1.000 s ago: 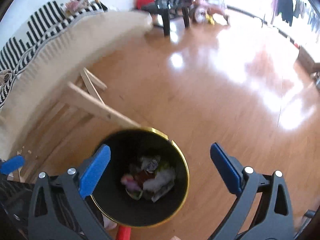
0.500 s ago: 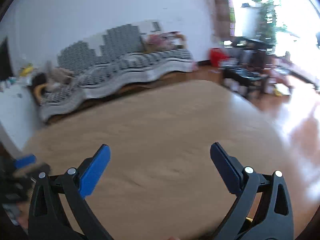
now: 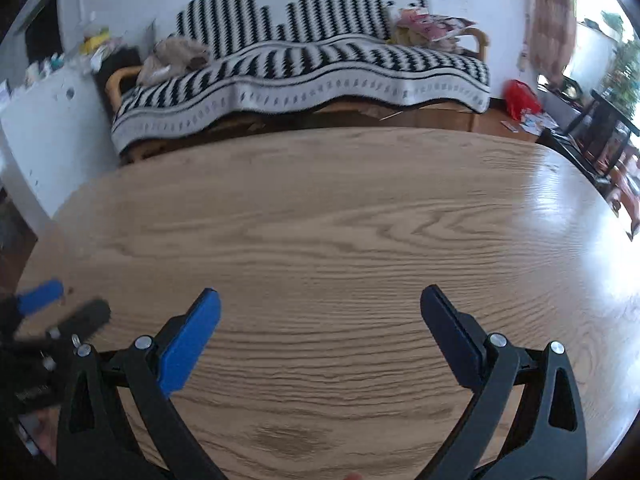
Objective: Collect trash
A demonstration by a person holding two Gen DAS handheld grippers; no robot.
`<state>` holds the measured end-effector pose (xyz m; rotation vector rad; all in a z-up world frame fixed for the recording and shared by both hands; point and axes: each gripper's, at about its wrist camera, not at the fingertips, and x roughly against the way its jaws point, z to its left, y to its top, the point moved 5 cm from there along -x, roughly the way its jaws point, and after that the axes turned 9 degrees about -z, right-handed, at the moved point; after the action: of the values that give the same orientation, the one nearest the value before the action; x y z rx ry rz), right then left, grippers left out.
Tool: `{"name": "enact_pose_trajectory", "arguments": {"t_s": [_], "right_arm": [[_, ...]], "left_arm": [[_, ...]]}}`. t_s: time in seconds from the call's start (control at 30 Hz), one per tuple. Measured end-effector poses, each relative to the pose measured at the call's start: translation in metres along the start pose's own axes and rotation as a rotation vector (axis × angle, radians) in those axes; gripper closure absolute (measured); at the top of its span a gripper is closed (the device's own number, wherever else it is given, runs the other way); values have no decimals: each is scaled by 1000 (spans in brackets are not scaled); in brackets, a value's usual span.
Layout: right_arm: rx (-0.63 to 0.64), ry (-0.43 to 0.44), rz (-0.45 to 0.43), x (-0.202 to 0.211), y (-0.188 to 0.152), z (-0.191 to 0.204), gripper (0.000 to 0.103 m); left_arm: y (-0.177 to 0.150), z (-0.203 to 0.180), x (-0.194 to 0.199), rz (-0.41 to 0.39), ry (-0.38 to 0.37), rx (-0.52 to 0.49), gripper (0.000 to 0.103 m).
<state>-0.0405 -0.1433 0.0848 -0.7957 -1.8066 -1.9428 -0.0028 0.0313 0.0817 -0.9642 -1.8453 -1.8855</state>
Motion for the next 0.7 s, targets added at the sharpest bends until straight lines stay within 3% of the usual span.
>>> {"name": "enact_pose_trajectory", "arguments": {"t_s": [0.1, 0.17, 0.43, 0.7], "right_arm": [[49, -41, 6, -11, -6, -2, 6], [21, -24, 8, -15, -5, -3, 6], [9, -10, 18, -14, -10, -4, 6], [17, -16, 10, -11, -10, -8, 6]], "left_arm": [[-7, 1, -9, 1, -2, -19, 6], [-9, 1, -19, 42, -12, -7, 6], [-6, 15, -24, 30, 7, 40, 6], [-11, 10, -24, 38, 13, 15, 6]]}}
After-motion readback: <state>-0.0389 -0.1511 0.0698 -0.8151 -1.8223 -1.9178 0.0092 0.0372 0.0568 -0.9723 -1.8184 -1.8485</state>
